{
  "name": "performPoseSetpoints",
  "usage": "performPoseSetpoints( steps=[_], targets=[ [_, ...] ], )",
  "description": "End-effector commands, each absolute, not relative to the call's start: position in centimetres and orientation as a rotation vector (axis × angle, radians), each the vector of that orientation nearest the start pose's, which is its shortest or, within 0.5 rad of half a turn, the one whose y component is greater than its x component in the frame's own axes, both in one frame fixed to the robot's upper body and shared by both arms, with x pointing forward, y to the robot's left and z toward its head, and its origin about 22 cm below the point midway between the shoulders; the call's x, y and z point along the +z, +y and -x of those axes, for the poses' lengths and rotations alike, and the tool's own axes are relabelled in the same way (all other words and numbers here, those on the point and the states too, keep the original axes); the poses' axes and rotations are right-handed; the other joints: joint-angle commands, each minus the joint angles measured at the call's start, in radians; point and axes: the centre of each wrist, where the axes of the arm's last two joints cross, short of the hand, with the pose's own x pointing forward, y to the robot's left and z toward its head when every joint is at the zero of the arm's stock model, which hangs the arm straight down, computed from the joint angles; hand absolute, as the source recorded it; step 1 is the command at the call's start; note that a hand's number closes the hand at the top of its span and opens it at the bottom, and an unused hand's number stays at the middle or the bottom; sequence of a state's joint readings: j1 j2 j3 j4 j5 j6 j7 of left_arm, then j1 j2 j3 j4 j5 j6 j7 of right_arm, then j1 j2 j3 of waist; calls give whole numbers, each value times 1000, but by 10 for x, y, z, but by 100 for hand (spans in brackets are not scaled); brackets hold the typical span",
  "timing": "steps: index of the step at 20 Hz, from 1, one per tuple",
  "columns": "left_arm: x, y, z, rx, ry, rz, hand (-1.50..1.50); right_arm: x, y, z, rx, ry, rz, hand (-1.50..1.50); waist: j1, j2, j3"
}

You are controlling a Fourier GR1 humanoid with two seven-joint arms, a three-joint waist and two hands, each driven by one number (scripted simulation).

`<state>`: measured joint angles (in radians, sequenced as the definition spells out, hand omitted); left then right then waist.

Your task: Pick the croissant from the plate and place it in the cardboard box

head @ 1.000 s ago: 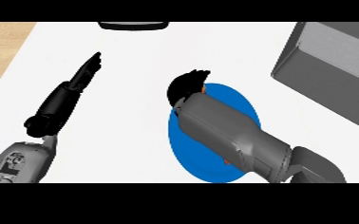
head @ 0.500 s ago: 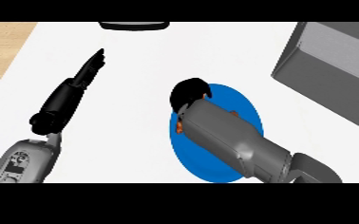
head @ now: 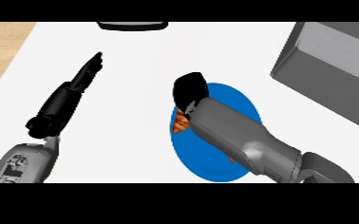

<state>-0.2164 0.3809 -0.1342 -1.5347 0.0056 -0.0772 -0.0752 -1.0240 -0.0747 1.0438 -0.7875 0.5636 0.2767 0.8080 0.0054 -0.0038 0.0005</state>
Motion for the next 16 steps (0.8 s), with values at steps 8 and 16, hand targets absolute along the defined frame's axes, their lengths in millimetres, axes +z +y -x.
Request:
performPoseSetpoints(
  steps=[8, 16],
  targets=[
    [67, 270, -283, -495, -1739, -131, 0, 96, -133, -360, 1660, -1693, 637, 150, -39, -2, 4],
    [65, 271, -288, -500, -1742, -118, 0, 163, -211, -348, 1433, -1912, 774, 150, -32, -3, 0]
  ],
)
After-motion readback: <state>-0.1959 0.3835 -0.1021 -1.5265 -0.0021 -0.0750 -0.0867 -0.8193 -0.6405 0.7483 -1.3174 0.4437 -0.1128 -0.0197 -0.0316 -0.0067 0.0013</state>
